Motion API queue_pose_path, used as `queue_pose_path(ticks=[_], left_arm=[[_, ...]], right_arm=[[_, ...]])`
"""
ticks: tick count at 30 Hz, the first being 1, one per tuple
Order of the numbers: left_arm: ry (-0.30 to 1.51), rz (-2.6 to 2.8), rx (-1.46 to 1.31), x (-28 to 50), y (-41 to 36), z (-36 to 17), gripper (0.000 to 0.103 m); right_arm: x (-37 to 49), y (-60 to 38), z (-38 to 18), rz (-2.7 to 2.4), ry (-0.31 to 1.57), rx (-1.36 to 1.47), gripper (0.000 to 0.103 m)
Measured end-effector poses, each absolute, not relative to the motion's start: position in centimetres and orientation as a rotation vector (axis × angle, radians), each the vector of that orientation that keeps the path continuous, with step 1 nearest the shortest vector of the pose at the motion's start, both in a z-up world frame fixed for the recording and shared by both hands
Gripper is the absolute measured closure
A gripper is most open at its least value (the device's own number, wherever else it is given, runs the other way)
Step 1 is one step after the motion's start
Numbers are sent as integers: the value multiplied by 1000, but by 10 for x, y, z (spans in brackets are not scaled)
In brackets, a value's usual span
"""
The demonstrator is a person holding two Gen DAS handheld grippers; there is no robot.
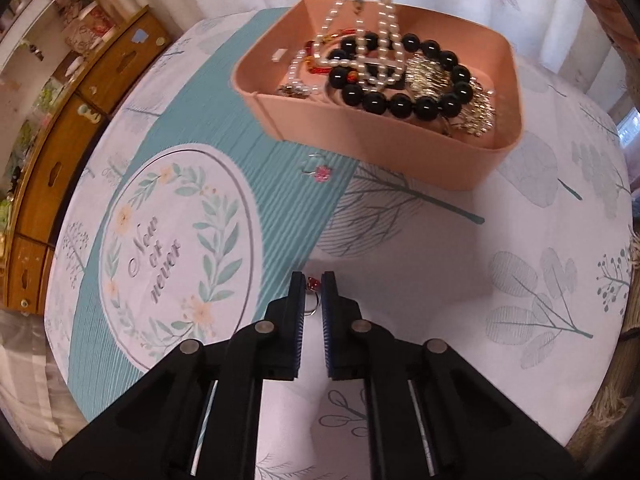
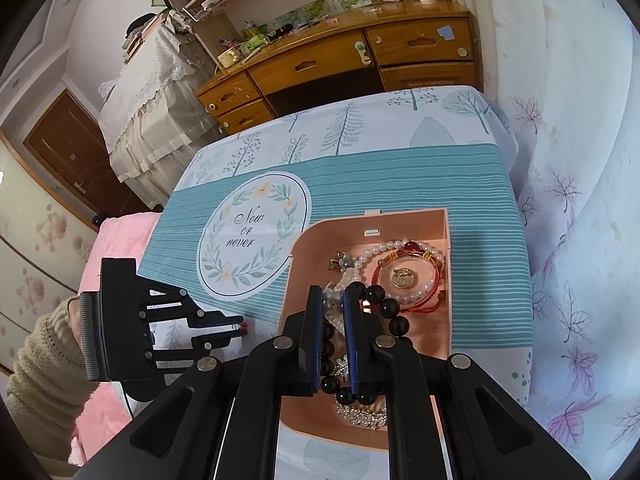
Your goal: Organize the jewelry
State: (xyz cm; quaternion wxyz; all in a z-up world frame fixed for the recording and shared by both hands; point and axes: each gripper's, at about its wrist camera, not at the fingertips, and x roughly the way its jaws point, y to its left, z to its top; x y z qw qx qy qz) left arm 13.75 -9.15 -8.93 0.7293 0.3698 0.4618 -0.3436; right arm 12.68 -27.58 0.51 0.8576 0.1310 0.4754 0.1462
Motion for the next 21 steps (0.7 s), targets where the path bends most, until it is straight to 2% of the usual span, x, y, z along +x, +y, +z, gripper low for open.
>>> queue_pose_path(ticks=[12,21], left_arm=[[929,-622,627,148,-91,-20,97],[912,-589,487,152,-129,22,97]], right_arm=[[116,-277,12,321,972,275,92],[94,-277,39,331,904,236,92]])
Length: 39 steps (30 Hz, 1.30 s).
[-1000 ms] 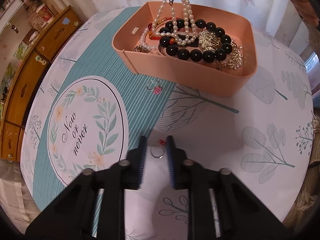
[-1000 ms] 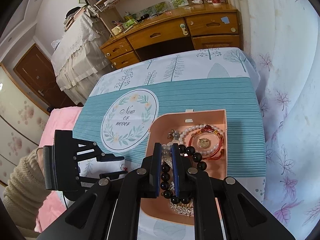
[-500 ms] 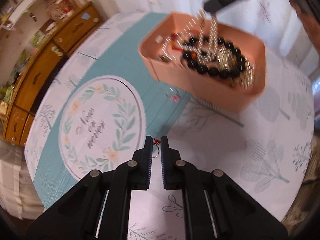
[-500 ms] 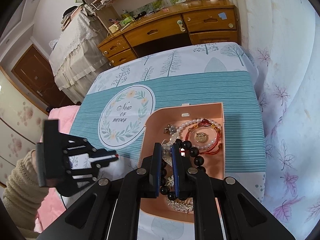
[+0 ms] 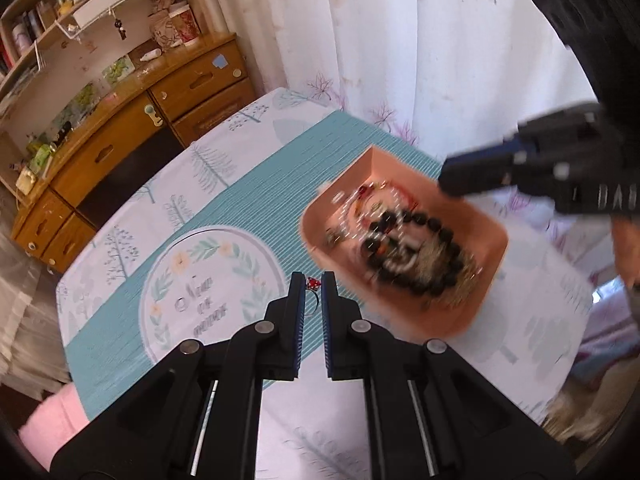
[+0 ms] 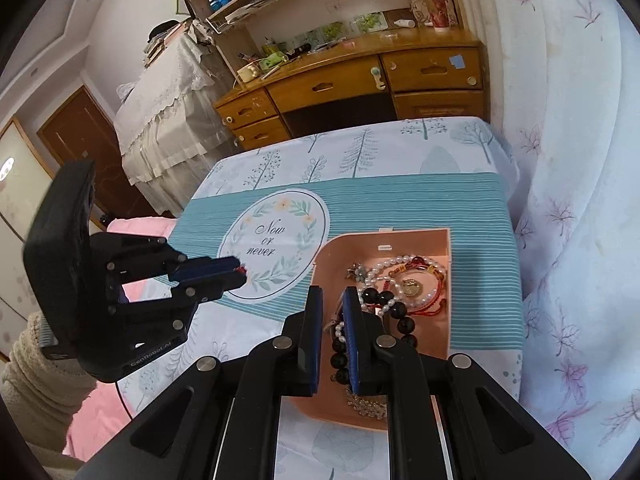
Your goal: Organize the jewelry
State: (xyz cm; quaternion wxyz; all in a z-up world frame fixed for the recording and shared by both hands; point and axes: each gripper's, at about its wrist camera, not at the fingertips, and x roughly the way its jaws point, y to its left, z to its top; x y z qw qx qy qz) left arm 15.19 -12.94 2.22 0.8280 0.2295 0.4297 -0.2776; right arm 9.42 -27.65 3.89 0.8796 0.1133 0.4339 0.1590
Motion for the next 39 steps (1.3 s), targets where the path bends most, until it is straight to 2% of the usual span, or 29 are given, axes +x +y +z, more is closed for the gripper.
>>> queue_pose_path(ticks=[11,13,18,27,29,31,33,39], left_arm=[[1095,-530,318,190,-170,-7,97],[1113,-515,291,198,-172,-14,97],[1126,-471,269,210,-172,-23,97],[1181,-443,228,218,-157,-34,95],[1182,-445,225,217,-154,-34,88],[1172,-449,223,215,-150,-32,69],[1156,-447,224,212,-147,-30,56],[1106,-453,261,198,-133,-24,55]], right_arm=[[82,-300,27,288,949,294,92],[80,-303,24,285,954,298,89],[77,-302,19,282,959,303,72],[82,-293,12,301,975,303,69],[84,-291,9,304,977,303,69],[87,-289,5,310,983,307,69],[88,-286,1,315,991,308,69],[92,-281,-14,322,1011,319,69]])
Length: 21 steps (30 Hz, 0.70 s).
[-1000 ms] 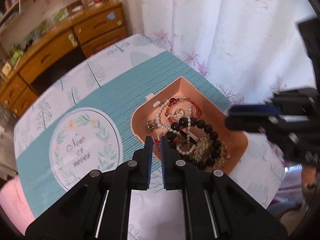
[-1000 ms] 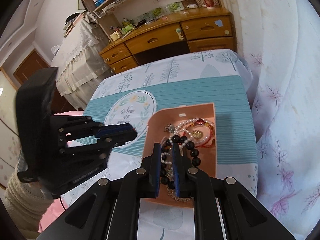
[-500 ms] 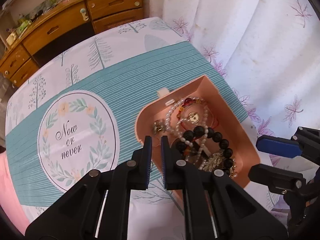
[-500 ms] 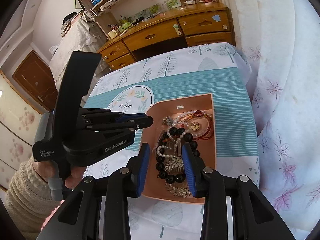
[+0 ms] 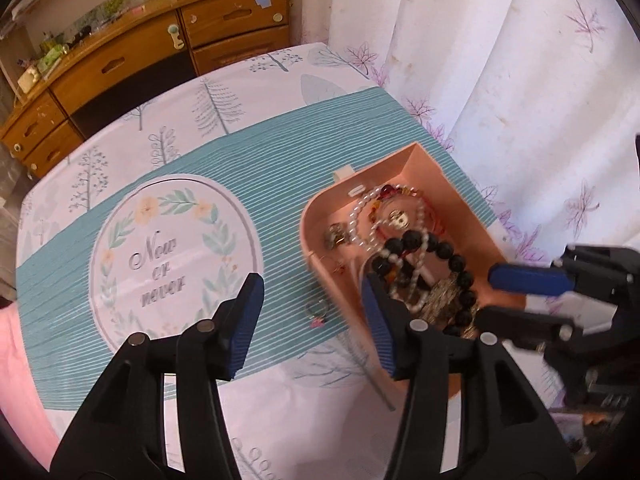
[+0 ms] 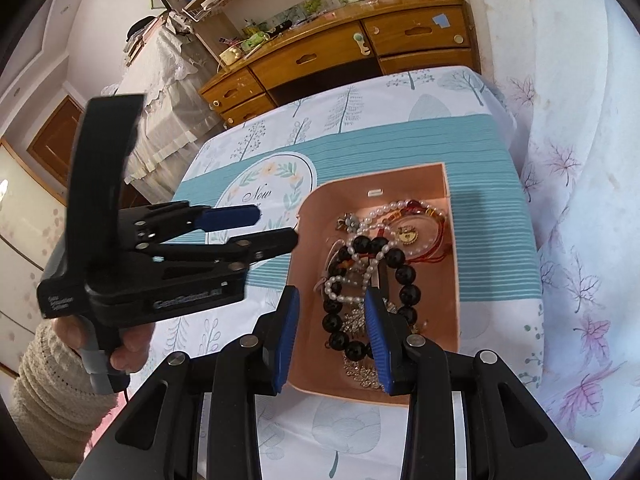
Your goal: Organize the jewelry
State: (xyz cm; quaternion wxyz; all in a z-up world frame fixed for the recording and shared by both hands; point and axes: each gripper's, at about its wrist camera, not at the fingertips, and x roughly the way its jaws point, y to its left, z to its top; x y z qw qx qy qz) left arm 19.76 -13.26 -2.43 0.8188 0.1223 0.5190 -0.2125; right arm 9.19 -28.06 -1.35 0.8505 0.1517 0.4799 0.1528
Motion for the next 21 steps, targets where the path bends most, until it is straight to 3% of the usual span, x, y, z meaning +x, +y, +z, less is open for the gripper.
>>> queue_pose_path(ticks=[21], left_arm=[[984,-482,376,153,-116,-79,55]], right_arm=[[74,-256,-47,269,861,275,69]])
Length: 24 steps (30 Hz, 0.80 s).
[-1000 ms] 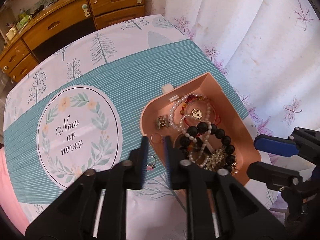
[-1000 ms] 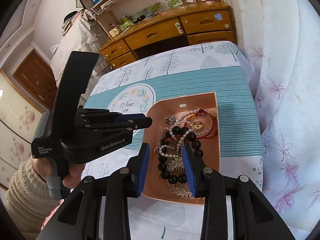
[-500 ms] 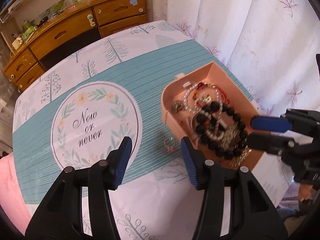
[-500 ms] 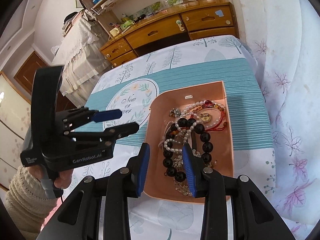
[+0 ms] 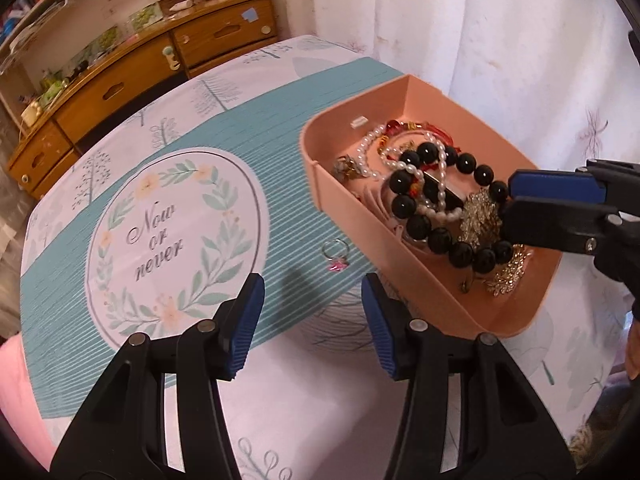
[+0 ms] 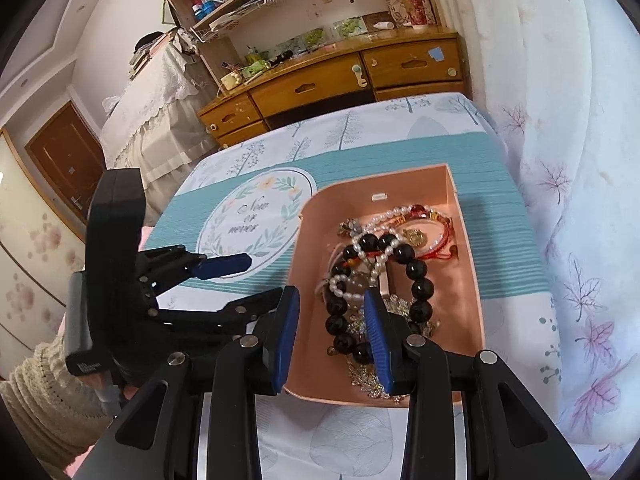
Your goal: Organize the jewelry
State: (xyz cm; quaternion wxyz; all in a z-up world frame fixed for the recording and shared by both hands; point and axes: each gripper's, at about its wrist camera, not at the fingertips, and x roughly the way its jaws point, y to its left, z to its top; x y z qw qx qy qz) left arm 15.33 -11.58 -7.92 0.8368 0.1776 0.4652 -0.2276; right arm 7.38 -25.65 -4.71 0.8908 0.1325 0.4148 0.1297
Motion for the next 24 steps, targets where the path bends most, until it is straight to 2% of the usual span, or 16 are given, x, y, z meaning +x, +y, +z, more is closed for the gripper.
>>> queue_pose_path(ticks=[2,9,14,16,24], left_arm=[[984,-493,371,155,-118,-82,57],[1000,-506,347,163,-123,-93,75],[997,-505,300,167,-121,-95,81],[995,-506,284,167,-121,-95,87],[973,-492,252,166,-121,-96,93]], right_arm=[[74,-259,-52,264,868,281,69],[72,-270,-54,243,852,294,69],[73,-271,-54,239,844,288,69],[73,-271,-54,243,848,293,69],[70,-270,-53,244,852,297,69]])
